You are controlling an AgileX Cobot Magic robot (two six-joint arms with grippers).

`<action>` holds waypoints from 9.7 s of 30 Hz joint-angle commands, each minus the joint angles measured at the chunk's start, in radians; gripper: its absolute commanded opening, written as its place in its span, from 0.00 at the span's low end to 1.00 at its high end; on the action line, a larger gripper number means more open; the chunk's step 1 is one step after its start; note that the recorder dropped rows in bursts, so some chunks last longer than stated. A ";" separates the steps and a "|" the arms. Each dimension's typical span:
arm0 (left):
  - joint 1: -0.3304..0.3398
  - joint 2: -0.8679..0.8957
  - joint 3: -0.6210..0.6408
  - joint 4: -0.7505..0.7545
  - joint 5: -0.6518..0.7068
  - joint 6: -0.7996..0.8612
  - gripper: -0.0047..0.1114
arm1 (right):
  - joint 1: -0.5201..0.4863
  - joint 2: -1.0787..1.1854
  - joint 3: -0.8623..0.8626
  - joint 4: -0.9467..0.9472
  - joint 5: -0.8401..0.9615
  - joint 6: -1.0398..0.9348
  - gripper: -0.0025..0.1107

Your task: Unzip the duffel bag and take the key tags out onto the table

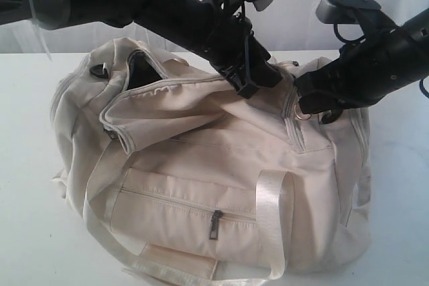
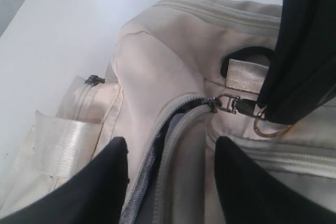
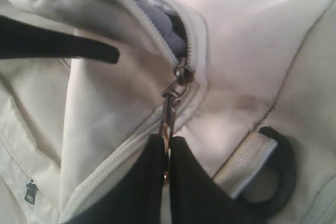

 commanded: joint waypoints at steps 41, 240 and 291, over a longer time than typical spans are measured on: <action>-0.001 0.117 -0.004 -0.322 -0.202 0.016 0.04 | -0.003 -0.013 0.050 0.036 0.134 0.022 0.02; -0.001 0.100 -0.083 0.860 0.161 -0.992 0.62 | -0.003 -0.635 0.131 -0.494 0.045 0.399 0.02; -0.001 -0.426 0.132 1.016 0.512 -0.993 0.04 | -0.003 -0.635 0.131 -0.494 0.043 0.399 0.02</action>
